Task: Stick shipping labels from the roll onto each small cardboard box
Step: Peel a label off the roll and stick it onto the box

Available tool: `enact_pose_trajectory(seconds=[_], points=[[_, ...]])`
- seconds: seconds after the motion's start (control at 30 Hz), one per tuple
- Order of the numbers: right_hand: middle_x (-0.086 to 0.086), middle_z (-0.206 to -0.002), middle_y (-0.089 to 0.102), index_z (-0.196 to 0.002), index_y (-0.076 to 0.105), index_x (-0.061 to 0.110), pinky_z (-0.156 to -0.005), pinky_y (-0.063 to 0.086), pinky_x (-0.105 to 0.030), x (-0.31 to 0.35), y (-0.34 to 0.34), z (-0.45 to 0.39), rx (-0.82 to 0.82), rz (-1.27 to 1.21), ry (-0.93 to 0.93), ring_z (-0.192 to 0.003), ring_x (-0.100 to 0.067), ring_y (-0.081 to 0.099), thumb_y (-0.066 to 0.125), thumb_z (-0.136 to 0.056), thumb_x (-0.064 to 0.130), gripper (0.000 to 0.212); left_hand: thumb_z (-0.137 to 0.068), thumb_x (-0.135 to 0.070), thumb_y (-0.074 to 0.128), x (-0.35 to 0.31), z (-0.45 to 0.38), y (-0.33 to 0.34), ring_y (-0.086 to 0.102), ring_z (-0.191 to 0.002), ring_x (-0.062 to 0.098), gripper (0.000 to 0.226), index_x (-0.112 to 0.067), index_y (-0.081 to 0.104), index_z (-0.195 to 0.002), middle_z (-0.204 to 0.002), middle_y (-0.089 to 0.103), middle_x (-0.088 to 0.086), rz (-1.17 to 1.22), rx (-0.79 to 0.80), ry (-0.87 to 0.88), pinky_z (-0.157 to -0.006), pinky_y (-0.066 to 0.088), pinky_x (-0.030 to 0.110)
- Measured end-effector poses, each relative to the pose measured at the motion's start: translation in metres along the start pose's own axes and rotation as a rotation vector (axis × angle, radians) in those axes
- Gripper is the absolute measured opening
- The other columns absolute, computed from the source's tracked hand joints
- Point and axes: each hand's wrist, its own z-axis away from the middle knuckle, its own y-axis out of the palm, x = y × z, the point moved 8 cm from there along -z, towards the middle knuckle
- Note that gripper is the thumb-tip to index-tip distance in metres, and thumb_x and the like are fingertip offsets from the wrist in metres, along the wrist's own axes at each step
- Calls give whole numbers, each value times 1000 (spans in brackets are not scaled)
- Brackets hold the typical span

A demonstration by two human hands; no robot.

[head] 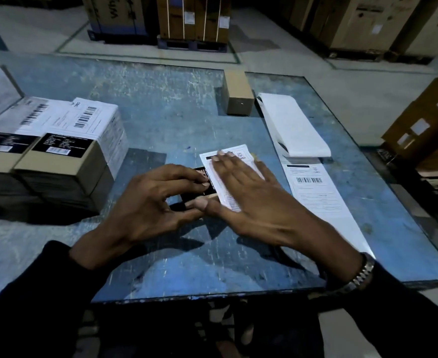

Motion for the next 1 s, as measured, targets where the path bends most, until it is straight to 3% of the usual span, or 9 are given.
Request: enact_pose_trajectory(seconds=[0.2, 0.37, 0.47, 0.6, 0.8, 0.87, 0.9, 0.97, 1.0], points=[[14, -176, -18, -169, -13, 30, -131, -16, -46, -56, -22, 6, 6, 58, 207, -156, 4, -26, -5, -81, 100, 112, -85, -40, 90, 2, -1, 1, 74, -108, 15, 36, -14, 85, -110, -120, 77, -3, -26, -39, 6, -86, 62, 43], [8, -179, 1, -172, 7, 24, -134, 0, -42, -7, -33, 8, -128, -9, 167, -163, -3, -5, 0, -86, 95, 112, -88, -46, 84, -3, -2, -1, 69, -101, 20, 37, -16, 85, -109, -116, 76, 0, -86, -48, 16, -85, 55, 32], [11, -179, -7, -172, 3, 27, -133, -7, -40, 22, -5, -3, -40, -68, 47, -161, 1, -13, 3, -88, 92, 107, -89, -39, 84, -3, -2, -4, 71, -99, 20, 31, -15, 84, -107, -113, 77, 0, -83, -48, 45, -84, 54, 32], [17, -177, -12, -171, -4, 31, -132, -12, -38, 9, 3, -15, -54, -65, 30, -158, 7, -18, -2, -86, 91, 104, -87, -39, 87, -2, -3, -6, 71, -96, 16, 30, -14, 84, -103, -110, 78, -3, -119, -55, 51, -84, 55, 32], [19, -175, -19, -169, -9, 33, -134, -7, -42, -47, -13, -13, -55, -166, 195, -158, 3, -19, -1, -89, 89, 98, -80, -46, 91, 3, -6, -5, 70, -106, 16, 39, -18, 83, -105, -115, 75, -5, -92, -28, -12, -92, 54, 33], [19, -177, -7, -170, 1, 42, -134, 1, -46, -57, -11, -11, -93, -382, 279, -163, -4, -5, 6, -88, 95, 97, -80, -51, 89, 5, -6, -1, 66, -116, 20, 47, -19, 80, -113, -124, 72, -5, -110, 0, -34, -100, 50, 31], [16, -178, 9, -168, 12, 47, -134, 9, -48, -62, -10, -10, -132, -520, 329, -164, -10, 10, 8, -85, 99, 98, -78, -55, 88, 7, -7, 0, 64, -121, 20, 54, -20, 76, -118, -129, 68, -4, -118, 8, -61, -103, 49, 30], [11, -162, 50, -157, 43, 50, -126, 31, -50, -69, -8, -12, -205, -754, 425, -148, -21, 49, 15, -82, 102, 96, -72, -66, 86, 18, -4, -1, 63, -122, 12, 73, -25, 68, -129, -135, 61, -7, -75, -1, -186, -100, 54, 31], [9, -150, 62, -149, 56, 46, -120, 39, -49, -73, -9, -12, -234, -819, 467, -136, -22, 60, 20, -84, 100, 92, -68, -71, 86, 25, -2, -1, 64, -118, 5, 82, -29, 63, -135, -133, 61, -12, -24, -12, -267, -96, 58, 32]])
